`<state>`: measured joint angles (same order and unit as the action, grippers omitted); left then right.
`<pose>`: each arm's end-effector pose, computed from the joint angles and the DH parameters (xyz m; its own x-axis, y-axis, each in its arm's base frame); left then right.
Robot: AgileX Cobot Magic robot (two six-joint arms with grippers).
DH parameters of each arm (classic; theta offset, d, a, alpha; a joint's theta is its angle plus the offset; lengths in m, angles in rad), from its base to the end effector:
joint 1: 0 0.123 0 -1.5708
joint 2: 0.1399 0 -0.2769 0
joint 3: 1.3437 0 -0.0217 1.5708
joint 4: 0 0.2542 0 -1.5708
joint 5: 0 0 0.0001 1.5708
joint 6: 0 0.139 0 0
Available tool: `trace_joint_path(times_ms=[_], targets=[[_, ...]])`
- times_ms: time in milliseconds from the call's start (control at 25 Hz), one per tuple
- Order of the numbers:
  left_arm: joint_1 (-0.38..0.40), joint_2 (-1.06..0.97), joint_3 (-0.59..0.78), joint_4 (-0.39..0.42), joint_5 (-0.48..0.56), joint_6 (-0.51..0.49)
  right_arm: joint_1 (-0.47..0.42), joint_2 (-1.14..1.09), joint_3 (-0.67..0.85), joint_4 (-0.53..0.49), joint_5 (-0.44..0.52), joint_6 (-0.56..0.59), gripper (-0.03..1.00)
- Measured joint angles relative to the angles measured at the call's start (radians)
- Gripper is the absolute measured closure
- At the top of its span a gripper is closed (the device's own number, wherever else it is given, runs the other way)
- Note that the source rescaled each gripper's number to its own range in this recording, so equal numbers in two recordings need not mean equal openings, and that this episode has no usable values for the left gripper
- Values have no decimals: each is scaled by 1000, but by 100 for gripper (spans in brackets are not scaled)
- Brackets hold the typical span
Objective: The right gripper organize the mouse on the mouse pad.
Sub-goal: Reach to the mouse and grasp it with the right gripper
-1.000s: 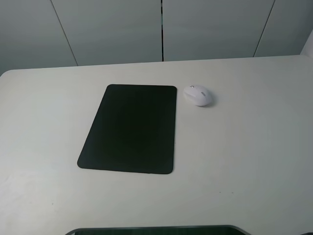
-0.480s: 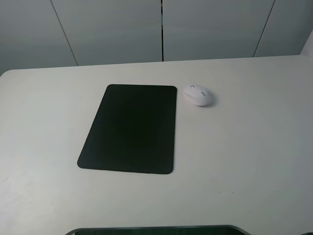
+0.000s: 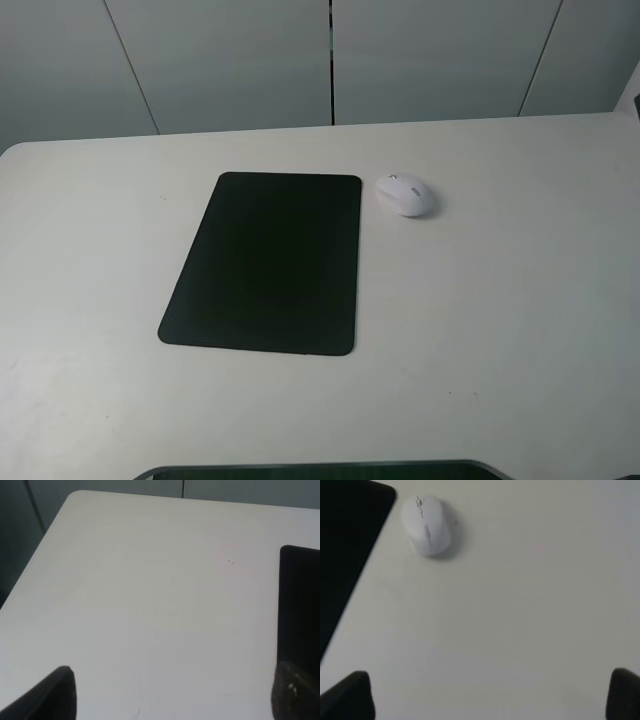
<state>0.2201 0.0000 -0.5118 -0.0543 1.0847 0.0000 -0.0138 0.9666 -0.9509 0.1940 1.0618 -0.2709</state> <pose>0.0466 0.0036 0.2580 -0.4504 -0.1268 -0.8838 -0.1881 0.9811 -0.0448 0.2043 0.0206 0.2964 -0.8049 -0.1610 -0.5711 -0.2238 0.9738 0.0410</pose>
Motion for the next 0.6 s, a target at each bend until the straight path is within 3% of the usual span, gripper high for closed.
trace_joint_path(times_ms=[280, 600], targets=[[0, 0, 0, 0, 0, 0, 20, 185, -57, 4, -77, -32, -2], [0, 0, 0, 0, 0, 0, 166, 385, -118, 4, -189, -40, -2]])
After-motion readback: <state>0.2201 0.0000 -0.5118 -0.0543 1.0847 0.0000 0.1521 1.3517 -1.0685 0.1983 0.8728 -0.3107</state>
